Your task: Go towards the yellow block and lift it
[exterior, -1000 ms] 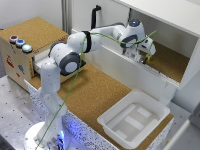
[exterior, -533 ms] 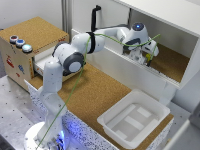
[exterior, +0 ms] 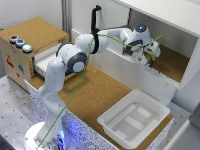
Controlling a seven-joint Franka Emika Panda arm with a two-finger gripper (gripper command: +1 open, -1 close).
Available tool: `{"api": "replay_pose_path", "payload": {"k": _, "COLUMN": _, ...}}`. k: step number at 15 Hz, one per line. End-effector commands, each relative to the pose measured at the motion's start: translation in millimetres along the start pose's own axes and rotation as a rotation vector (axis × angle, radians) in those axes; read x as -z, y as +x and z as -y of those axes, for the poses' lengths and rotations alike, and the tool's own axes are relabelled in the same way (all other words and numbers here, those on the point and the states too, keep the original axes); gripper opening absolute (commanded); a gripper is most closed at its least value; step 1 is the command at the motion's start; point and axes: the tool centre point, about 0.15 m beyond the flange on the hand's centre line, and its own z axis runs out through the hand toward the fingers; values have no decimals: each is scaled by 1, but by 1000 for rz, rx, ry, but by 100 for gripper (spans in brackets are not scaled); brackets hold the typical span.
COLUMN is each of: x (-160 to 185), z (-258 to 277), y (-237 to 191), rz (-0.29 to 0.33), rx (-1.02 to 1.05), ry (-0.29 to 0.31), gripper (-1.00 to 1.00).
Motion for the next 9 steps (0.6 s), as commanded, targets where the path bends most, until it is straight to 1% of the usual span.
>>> {"api": "replay_pose_path", "payload": {"k": 1, "x": -1, "z": -5, "y": 15, "rz": 40, "rx": 38, "ry": 0, "gripper": -100}}
{"api": "replay_pose_path", "payload": {"k": 2, "x": 8, "z": -5, "y": 11, "rz": 34, "rx": 26, "ry": -5, "gripper": -100}}
{"api": "replay_pose_path", "payload": {"k": 4, "x": 31, "z": -6, "y": 5, "rz": 15, "rx": -7, "ry": 4, "gripper": -100}}
{"api": "replay_pose_path", "payload": {"k": 5, "x": 45, "z": -8, "y": 4, "rz": -1, "rx": -24, "ry": 25, "gripper": -100}}
{"api": "replay_pose_path", "payload": {"k": 7, "x": 73, "z": -10, "y": -2, "rz": -25, "rx": -17, "ry": 42, "gripper": -100}}
{"api": "replay_pose_path", "payload": {"k": 9, "x": 85, "z": -10, "y": -15, "rz": -4, "rx": -7, "ry": 61, "gripper": -100}}
